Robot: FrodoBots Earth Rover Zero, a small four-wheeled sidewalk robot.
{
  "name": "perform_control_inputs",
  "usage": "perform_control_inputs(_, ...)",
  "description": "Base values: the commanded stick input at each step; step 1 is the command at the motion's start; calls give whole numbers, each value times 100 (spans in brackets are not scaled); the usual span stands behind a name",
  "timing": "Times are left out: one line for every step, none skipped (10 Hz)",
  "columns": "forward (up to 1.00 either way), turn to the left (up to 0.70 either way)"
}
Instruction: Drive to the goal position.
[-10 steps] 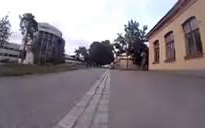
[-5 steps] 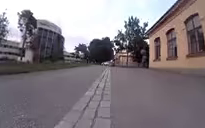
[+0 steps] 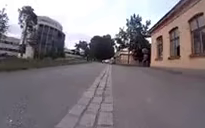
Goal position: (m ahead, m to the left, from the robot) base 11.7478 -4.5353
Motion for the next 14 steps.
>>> perform_control_inputs(45,0)
perform_control_inputs(45,0)
perform_control_inputs(45,0)
perform_control_inputs(45,0)
perform_control_inputs(45,0)
perform_control_inputs(45,0)
perform_control_inputs(45,0)
perform_control_inputs(45,0)
perform_control_inputs(45,0)
perform_control_inputs(45,0)
perform_control_inputs(45,0)
perform_control_inputs(45,0)
perform_control_inputs(45,0)
perform_control_inputs(45,0)
